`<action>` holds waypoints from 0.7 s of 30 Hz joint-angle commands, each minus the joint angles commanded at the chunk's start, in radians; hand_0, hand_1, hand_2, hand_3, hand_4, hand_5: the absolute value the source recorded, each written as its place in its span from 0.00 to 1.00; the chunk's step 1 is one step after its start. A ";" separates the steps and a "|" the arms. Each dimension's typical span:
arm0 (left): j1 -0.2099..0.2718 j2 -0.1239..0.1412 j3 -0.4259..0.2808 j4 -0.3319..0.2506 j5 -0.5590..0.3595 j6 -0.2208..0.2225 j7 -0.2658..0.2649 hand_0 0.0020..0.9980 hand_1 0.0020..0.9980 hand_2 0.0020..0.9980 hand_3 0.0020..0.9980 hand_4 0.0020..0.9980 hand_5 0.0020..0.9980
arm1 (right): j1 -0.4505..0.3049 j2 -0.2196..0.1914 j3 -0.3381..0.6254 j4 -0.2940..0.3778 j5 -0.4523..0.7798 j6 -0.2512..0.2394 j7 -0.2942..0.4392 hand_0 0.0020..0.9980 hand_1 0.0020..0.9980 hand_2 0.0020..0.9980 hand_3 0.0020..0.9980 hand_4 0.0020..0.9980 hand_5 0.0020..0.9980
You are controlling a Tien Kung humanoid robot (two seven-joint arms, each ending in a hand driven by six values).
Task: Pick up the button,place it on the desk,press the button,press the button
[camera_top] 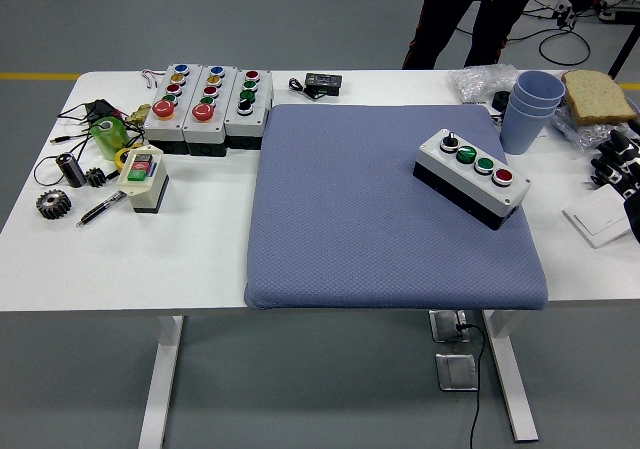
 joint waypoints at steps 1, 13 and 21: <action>0.000 0.000 0.000 0.000 0.000 0.000 0.000 0.63 0.67 0.68 0.60 0.34 0.65 | 0.000 0.000 0.001 0.000 0.001 0.000 0.000 0.71 0.67 0.76 0.80 0.89 0.18; -0.002 -0.001 -0.004 0.000 0.003 -0.001 0.000 0.63 0.67 0.68 0.60 0.34 0.65 | -0.003 -0.001 0.006 0.000 0.004 0.002 0.001 0.71 0.67 0.76 0.81 0.89 0.17; -0.002 -0.001 -0.006 0.000 0.006 -0.001 0.001 0.63 0.67 0.68 0.60 0.34 0.65 | -0.002 -0.002 0.009 0.001 -0.003 0.006 0.004 0.71 0.67 0.76 0.81 0.89 0.16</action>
